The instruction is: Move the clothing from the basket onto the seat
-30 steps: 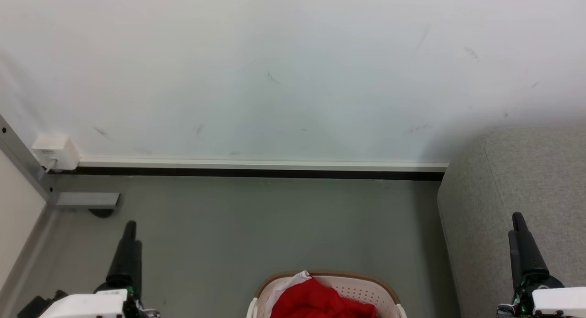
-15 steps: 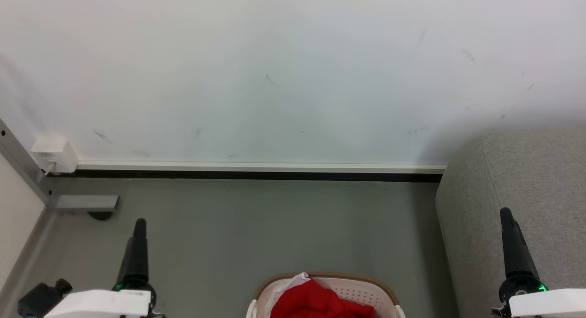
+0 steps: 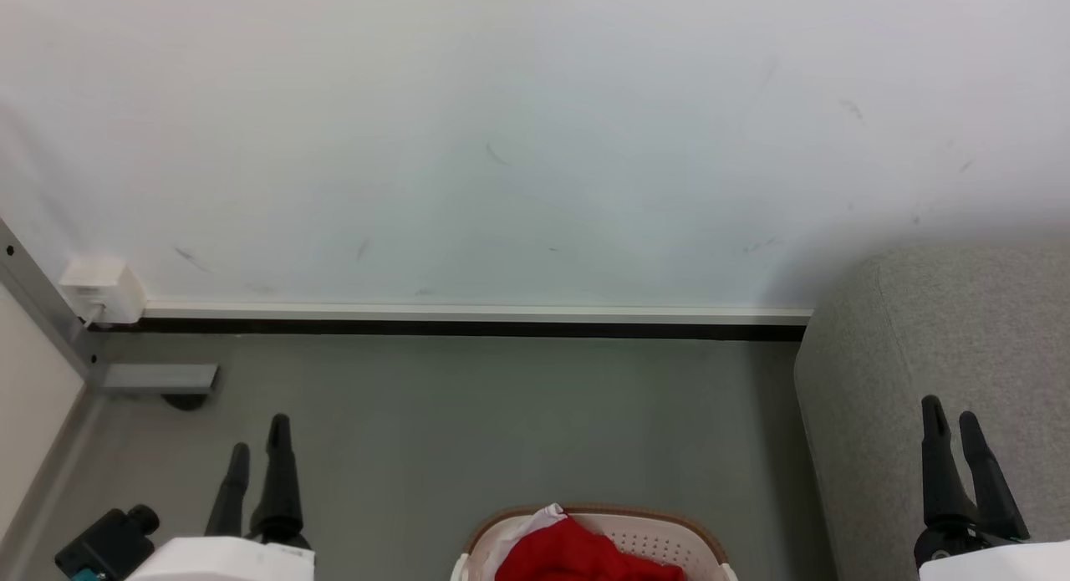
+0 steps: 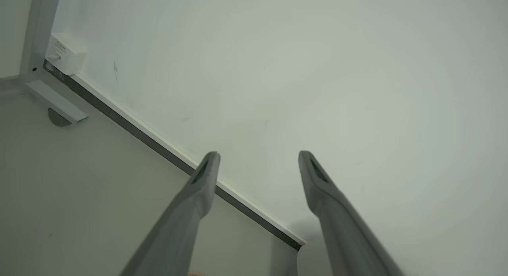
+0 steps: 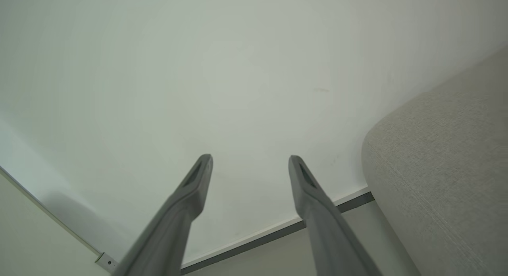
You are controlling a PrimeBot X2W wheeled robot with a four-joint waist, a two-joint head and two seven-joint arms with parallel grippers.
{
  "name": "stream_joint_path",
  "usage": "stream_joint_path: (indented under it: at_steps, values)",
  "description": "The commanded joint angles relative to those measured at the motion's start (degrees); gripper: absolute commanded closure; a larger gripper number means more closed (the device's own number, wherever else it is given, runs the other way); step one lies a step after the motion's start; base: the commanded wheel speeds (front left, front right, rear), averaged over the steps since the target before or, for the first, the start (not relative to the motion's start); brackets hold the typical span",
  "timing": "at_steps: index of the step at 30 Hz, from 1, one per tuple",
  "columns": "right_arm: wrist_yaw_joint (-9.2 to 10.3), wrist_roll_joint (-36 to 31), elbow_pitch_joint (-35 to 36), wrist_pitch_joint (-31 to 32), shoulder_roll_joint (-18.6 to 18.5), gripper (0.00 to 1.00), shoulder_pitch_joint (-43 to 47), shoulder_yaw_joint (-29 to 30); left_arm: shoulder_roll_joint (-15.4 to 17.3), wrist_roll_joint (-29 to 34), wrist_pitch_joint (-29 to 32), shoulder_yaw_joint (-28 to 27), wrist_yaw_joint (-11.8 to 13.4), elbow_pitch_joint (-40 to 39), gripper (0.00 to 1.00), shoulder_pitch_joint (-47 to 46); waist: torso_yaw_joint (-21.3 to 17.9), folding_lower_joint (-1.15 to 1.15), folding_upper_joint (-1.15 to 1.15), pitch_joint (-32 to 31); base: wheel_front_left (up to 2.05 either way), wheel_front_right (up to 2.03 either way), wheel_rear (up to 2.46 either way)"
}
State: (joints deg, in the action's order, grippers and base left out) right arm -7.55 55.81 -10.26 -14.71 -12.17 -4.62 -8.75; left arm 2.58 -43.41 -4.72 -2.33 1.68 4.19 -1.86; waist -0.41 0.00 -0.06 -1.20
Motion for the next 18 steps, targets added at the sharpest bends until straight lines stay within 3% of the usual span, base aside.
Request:
stream_joint_path:
  at_steps: [1,8,18]
  values:
    - [0.05,-2.6,-0.5,-0.2,0.2,0.0,-0.1,1.0,0.6,2.4,-0.6,0.2,0.4,-0.6,0.0,0.2,0.0,0.0,0.0,-0.1,0.0,0.0,0.0]
    - [0.05,-9.5,-3.6,-0.2,1.3,0.0,-0.5,1.5,1.0,7.5,-1.9,1.4,1.2,-0.4,0.0,0.8,-0.1,0.0,0.0,-0.3,0.0,0.0,0.0]
    - [0.06,-17.0,-2.7,-0.3,2.7,0.0,-0.9,2.9,1.4,13.5,-3.4,1.8,2.0,0.8,0.0,1.2,-0.1,0.0,0.0,-0.5,0.0,0.0,0.0]
